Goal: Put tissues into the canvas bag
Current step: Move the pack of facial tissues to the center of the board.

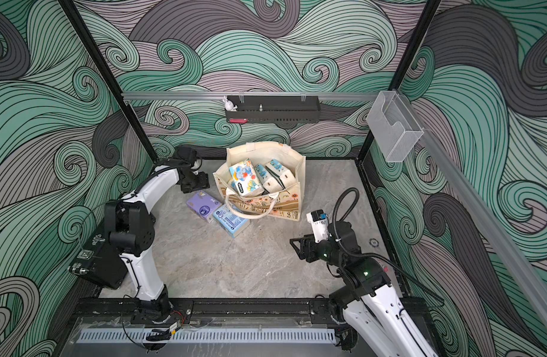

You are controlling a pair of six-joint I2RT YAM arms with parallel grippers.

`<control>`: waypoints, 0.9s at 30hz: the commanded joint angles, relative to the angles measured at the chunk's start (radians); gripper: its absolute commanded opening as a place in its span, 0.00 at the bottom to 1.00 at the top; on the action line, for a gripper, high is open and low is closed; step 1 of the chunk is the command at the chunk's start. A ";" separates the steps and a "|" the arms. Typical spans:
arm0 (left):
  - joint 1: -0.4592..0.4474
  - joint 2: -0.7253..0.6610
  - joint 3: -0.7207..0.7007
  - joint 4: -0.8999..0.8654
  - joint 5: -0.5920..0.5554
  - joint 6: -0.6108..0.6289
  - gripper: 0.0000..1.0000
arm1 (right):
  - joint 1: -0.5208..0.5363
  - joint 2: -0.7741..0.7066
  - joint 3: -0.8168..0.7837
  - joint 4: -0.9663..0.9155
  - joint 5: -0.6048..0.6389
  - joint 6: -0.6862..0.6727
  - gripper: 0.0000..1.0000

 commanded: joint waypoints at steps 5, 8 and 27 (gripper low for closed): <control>0.003 0.166 0.141 -0.121 -0.116 0.001 0.69 | -0.005 0.000 -0.008 0.034 -0.069 0.010 0.67; 0.004 0.127 0.016 -0.077 -0.064 -0.025 0.69 | -0.004 0.005 -0.013 0.037 -0.070 0.015 0.68; -0.269 -0.408 -0.814 0.282 0.228 -0.310 0.64 | 0.086 0.306 -0.096 0.345 -0.146 0.139 0.67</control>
